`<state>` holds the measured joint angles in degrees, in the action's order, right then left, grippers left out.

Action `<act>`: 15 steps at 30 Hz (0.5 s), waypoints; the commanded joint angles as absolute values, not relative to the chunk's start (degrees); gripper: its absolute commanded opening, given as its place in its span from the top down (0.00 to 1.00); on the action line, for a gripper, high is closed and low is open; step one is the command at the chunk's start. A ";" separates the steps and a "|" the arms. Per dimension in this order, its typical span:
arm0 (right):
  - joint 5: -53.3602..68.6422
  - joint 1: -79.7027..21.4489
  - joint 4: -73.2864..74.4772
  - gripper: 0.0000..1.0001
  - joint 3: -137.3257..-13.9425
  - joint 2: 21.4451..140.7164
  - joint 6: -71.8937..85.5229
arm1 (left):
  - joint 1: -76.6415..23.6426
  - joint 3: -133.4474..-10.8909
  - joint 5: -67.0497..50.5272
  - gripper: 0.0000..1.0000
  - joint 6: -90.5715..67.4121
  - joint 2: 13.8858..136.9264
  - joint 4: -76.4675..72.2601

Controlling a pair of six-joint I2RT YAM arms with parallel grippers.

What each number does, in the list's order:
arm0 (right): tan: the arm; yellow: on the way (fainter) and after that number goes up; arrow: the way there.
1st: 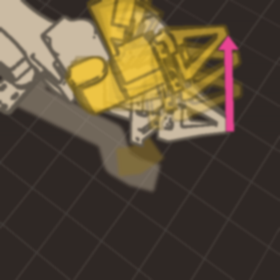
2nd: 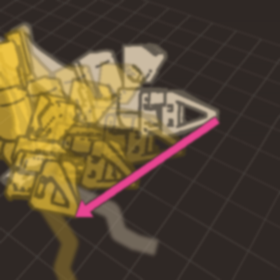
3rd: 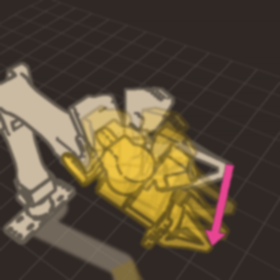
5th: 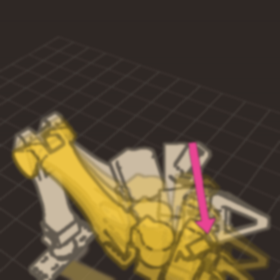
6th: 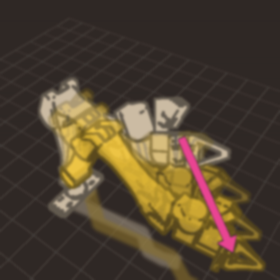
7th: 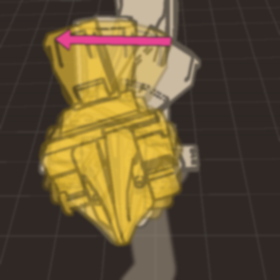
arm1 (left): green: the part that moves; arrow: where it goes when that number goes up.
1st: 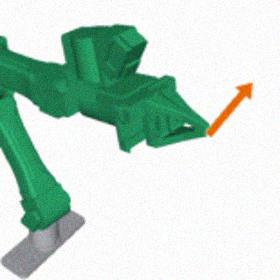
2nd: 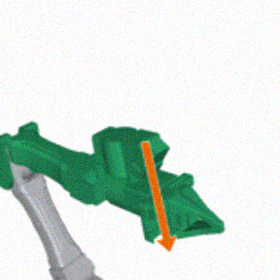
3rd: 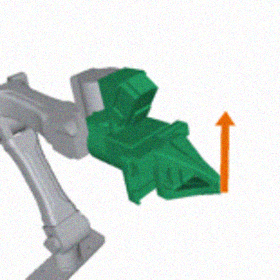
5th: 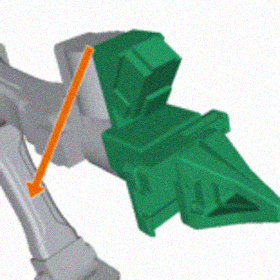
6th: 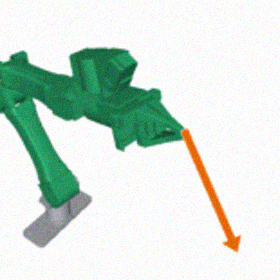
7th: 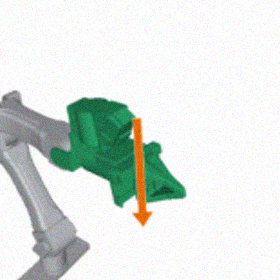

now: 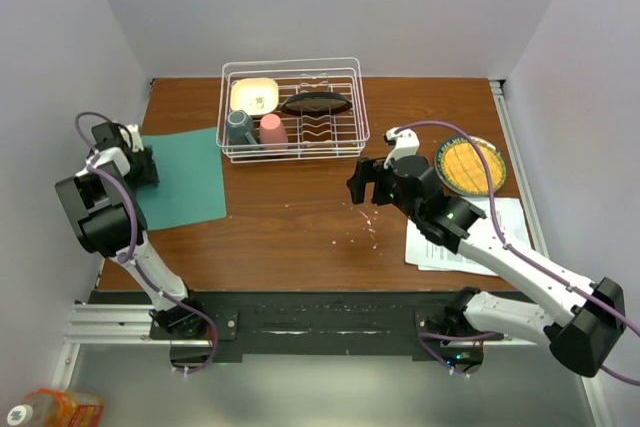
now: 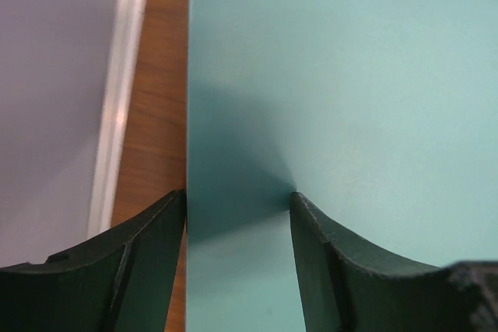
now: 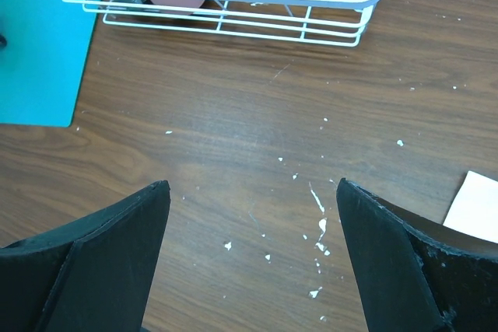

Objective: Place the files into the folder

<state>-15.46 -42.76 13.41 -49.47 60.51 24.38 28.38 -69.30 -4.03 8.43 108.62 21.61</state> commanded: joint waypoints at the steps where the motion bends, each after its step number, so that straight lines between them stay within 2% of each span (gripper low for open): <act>1: -15.38 -43.24 12.92 0.08 -51.15 60.38 24.43 | 26.46 -60.84 -9.22 0.43 14.32 108.55 27.60; 5: -15.91 -43.33 12.66 0.08 -50.10 60.38 24.87 | 25.75 -57.40 -11.95 0.49 20.01 105.83 29.35; 9: -16.43 -43.33 12.57 0.08 -50.10 61.52 25.31 | 25.66 -59.14 -24.83 0.55 34.33 103.36 41.81; 13: -16.26 -43.51 11.87 0.08 -50.19 62.75 26.10 | 25.31 -61.25 -26.37 0.57 46.48 102.66 51.14; 14: -16.35 -43.51 11.60 0.08 -50.19 63.10 26.36 | 25.31 -61.69 -26.11 0.58 49.97 102.83 52.54; 15: -16.17 -43.59 11.51 0.08 -50.19 63.28 26.54 | 25.31 -63.44 -26.36 0.67 52.10 102.92 56.56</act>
